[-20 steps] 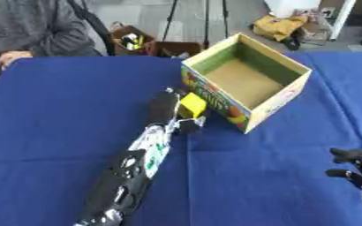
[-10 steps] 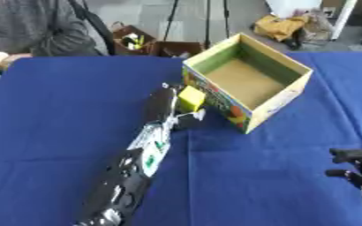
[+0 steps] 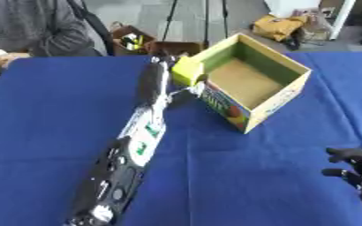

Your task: Pick up objects on the table and place them in the box.

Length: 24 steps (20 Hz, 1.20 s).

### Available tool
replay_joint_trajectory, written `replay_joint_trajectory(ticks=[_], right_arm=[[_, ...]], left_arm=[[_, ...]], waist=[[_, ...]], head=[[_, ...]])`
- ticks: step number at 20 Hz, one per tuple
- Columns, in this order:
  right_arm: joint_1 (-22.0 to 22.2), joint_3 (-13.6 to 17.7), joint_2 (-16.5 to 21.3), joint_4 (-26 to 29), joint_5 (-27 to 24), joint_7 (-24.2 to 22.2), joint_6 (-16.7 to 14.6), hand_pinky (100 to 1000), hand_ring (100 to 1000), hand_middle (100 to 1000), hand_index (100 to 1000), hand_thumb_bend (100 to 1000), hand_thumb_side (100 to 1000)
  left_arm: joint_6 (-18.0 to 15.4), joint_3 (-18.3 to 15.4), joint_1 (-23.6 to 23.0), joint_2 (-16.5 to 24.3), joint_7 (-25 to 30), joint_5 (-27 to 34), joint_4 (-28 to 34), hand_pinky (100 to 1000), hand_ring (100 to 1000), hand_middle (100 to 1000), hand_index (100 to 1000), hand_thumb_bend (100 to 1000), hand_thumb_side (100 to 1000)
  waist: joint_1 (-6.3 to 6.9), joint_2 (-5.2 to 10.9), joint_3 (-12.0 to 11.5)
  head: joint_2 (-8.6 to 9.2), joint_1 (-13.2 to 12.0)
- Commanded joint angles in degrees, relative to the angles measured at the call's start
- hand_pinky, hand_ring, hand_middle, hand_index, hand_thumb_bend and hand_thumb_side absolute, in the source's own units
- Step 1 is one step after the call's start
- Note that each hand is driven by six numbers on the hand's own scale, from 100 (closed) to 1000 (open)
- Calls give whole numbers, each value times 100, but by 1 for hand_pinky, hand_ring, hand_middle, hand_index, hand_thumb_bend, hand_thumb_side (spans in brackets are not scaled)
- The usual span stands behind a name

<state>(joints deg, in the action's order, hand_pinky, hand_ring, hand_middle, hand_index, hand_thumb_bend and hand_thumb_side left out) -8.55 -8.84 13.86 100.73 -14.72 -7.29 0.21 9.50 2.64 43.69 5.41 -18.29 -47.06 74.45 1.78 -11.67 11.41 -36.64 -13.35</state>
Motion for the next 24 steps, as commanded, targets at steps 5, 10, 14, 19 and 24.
replay_joint_trajectory(ticks=[5,10,14,19,24], right_arm=[[-95,-61,57,80,-21,-87,5,657,900,574,661,100,974],[-144,-133,61,78,-27,-165,24,657,900,574,661,100,976],[-265,-269,53,77,-29,-291,60,657,900,574,662,100,982],[-316,-339,8,43,-7,-367,91,658,900,574,662,100,993],[-342,-372,-23,5,54,-409,94,658,900,574,662,100,998]], left_arm=[[-75,94,713,101,105,-57,-487,455,447,246,498,100,360],[-199,27,1095,76,51,-437,-1220,464,447,251,504,100,322],[-135,-67,1486,177,189,-858,-1960,504,472,300,549,100,240],[-78,-148,1707,350,856,-1446,-2318,515,470,325,552,100,196],[89,-275,1815,458,1591,-2119,-2316,512,459,325,552,100,192]], waist=[[-14,82,246],[19,56,474],[133,-26,995],[242,-92,1350],[335,-171,1562]], head=[[143,-163],[201,-285],[345,-436],[440,-462],[459,-478]])
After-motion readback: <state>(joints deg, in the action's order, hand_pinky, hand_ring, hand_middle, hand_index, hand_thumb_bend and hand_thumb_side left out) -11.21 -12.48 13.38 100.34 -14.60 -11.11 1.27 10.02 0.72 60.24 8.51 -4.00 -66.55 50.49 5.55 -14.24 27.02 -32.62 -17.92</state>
